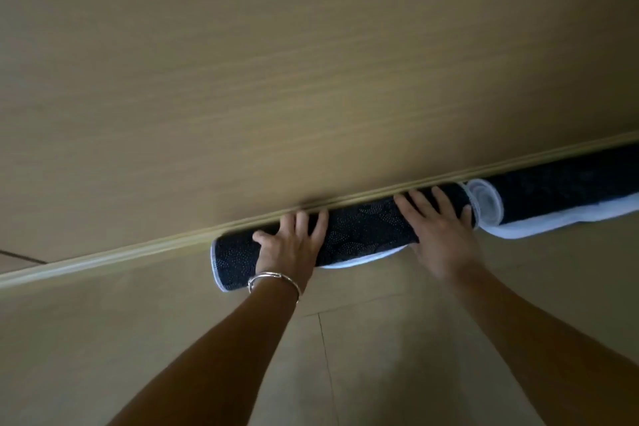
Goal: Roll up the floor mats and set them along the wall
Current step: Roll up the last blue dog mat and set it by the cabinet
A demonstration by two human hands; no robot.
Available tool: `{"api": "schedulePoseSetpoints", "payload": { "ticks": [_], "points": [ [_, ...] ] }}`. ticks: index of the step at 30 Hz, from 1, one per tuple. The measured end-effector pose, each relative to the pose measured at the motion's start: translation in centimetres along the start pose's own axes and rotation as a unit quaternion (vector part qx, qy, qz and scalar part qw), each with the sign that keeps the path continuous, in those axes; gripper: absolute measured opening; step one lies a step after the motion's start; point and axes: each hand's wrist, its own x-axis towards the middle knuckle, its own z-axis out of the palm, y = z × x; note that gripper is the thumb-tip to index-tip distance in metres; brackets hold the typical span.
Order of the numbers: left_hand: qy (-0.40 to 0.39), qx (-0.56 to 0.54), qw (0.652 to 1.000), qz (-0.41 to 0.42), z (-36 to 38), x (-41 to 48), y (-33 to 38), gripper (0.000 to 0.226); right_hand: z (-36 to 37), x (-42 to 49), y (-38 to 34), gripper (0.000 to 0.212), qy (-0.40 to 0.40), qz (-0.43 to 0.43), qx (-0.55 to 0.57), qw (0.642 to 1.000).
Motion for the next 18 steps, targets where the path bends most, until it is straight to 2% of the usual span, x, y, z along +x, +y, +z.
{"api": "schedulePoseSetpoints", "payload": {
  "ticks": [11,14,16,18],
  "points": [
    [0.004,0.044,0.998,0.047,1.3,0.5,0.0,0.074,0.4,-0.6,-0.3,0.080,-0.021,0.018,-0.003,1.000],
    [-0.050,0.027,0.998,0.019,0.5,0.8,0.7,0.076,-0.4,-0.5,-0.6,0.091,-0.082,0.022,0.007,0.996],
    [-0.113,-0.033,0.993,0.007,-1.1,1.2,0.1,0.094,-2.7,-0.8,-1.0,0.101,-0.142,0.028,0.004,0.990],
    [-0.153,-0.124,0.980,0.005,-4.2,0.1,-1.4,0.105,-5.5,-2.3,-1.9,0.101,-0.123,0.015,-0.001,0.992]
  ]
}}
